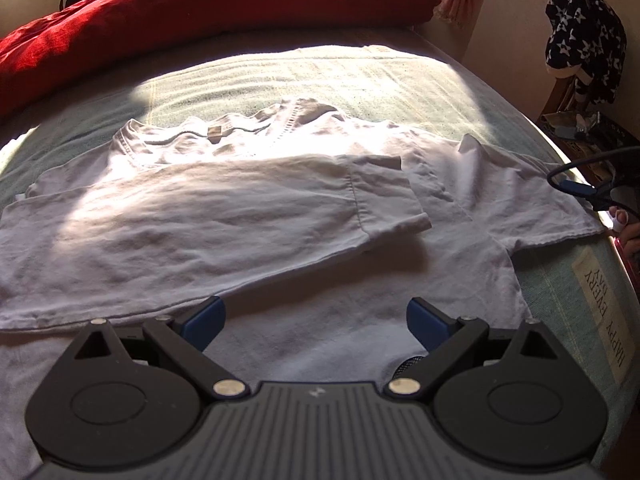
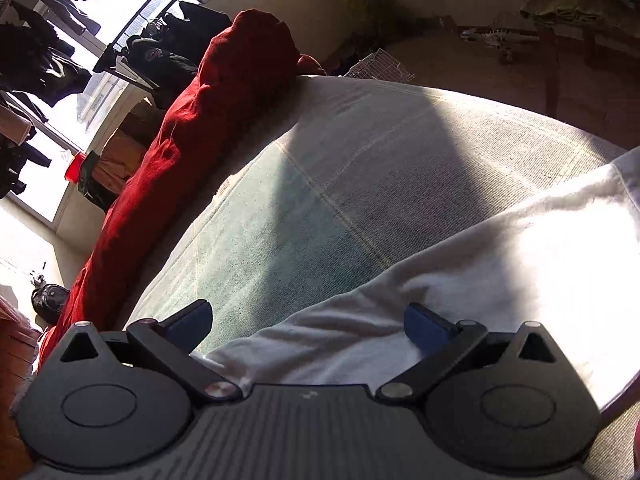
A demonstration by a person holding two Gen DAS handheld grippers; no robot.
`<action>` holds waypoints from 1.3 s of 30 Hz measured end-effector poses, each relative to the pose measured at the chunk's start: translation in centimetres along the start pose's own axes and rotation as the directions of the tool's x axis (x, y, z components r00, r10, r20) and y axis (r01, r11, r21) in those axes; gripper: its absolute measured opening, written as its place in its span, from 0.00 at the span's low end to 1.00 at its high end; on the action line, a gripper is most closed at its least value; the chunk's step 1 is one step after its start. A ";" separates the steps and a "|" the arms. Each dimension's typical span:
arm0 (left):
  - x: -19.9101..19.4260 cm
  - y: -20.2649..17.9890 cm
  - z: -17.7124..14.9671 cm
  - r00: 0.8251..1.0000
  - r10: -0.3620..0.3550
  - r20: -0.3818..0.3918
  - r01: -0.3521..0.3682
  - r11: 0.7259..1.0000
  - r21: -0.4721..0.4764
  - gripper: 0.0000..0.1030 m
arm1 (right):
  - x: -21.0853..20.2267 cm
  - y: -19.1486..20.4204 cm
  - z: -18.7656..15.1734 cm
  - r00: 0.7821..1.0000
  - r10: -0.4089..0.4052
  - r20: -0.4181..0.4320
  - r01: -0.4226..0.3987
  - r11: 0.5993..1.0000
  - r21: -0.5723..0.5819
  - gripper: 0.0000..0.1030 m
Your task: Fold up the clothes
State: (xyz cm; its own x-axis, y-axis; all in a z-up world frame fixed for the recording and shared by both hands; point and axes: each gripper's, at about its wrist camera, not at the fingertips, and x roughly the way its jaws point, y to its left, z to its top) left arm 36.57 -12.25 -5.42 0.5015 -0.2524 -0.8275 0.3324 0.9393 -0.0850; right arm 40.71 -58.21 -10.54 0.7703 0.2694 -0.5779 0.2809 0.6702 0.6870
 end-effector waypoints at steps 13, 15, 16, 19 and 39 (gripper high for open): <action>0.1 -1.0 0.1 0.999 -0.034 -0.012 0.034 0.999 0.007 0.94 | -0.3 -0.4 2.0 0.997 0.007 -0.082 -0.001 0.998 0.069 1.00; 0.1 -1.3 0.1 0.999 -0.041 -0.010 0.041 0.999 0.011 0.94 | -1.0 -0.2 2.5 0.995 0.014 -0.094 -0.008 0.998 0.064 1.00; 0.1 -1.5 0.2 0.999 -0.045 -0.008 0.045 0.999 0.014 0.94 | -1.4 -0.1 2.6 0.994 0.026 -0.105 -0.020 0.998 0.058 1.00; 0.2 -2.2 0.4 0.998 -0.060 -0.004 0.060 0.998 0.022 0.94 | -2.4 0.2 2.7 0.988 0.067 -0.139 -0.062 0.997 0.041 1.00; 2.2 -5.0 1.0 0.992 -0.119 -0.047 0.122 0.989 0.084 0.94 | -2.9 -3.3 0.0 0.971 0.117 -0.210 -0.088 0.986 0.139 1.00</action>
